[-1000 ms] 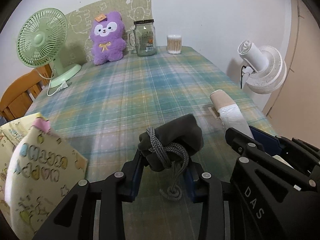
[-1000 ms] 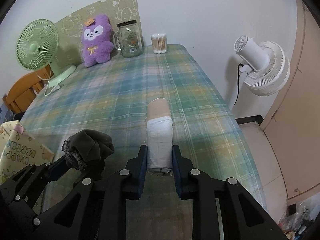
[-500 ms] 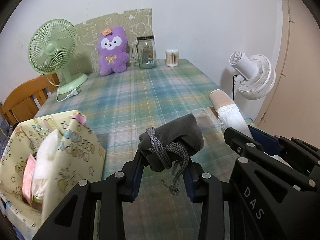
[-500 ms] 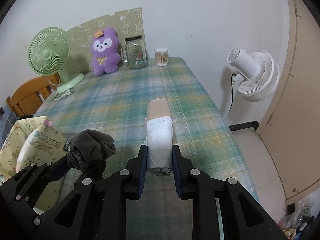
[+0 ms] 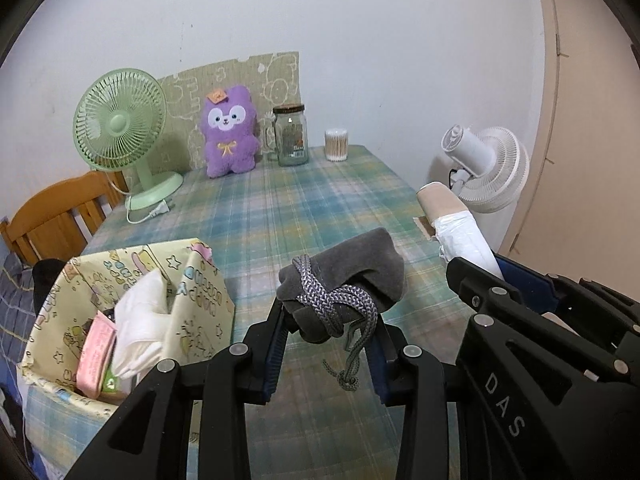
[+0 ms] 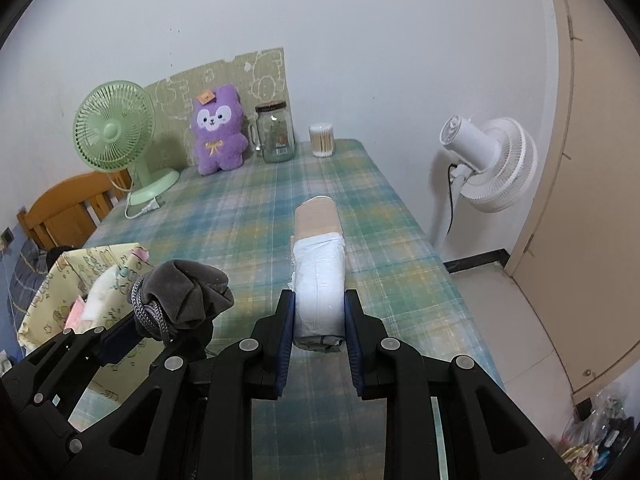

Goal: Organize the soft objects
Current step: 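Carry grey pouch with left gripper while right gripper carries white cloth over box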

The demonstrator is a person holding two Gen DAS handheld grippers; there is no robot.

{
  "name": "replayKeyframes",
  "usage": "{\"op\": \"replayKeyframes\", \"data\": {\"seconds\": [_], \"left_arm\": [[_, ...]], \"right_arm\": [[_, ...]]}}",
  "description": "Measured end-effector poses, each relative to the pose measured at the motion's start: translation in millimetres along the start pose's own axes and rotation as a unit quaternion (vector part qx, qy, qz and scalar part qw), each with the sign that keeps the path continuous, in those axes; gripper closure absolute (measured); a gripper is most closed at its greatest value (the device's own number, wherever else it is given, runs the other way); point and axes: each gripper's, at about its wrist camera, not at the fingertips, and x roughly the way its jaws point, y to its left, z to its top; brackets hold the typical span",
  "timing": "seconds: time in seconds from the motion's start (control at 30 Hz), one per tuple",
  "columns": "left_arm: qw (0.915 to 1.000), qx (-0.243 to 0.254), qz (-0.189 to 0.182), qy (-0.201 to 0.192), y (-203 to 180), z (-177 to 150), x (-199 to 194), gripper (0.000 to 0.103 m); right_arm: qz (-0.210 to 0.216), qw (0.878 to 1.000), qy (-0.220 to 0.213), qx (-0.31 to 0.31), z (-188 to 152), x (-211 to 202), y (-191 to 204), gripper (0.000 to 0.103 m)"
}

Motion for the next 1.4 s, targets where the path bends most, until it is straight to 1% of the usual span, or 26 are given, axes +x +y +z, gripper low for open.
{"op": "replayKeyframes", "data": {"seconds": [0.43, 0.73, 1.0, 1.13, 1.4], "left_arm": [[0.9992, 0.010, -0.009, -0.036, 13, 9, -42, 0.067], [0.9981, 0.021, -0.016, -0.056, 25, 21, -58, 0.067], [0.9975, 0.025, -0.019, -0.063, 43, 24, -64, 0.067], [0.9975, 0.030, -0.014, -0.063, 53, 24, -64, 0.067], [0.9979, 0.024, -0.009, -0.059, 80, 21, -60, 0.067]], "right_arm": [[-0.005, 0.999, -0.032, 0.009, 8, -47, 16, 0.076], [-0.009, 0.999, -0.052, 0.009, 20, -67, 30, 0.076], [0.008, 0.998, -0.057, 0.006, 26, -69, 48, 0.076], [0.013, 0.998, -0.055, 0.003, 27, -64, 60, 0.076], [0.023, 0.999, -0.048, -0.011, 27, -53, 89, 0.076]]}}
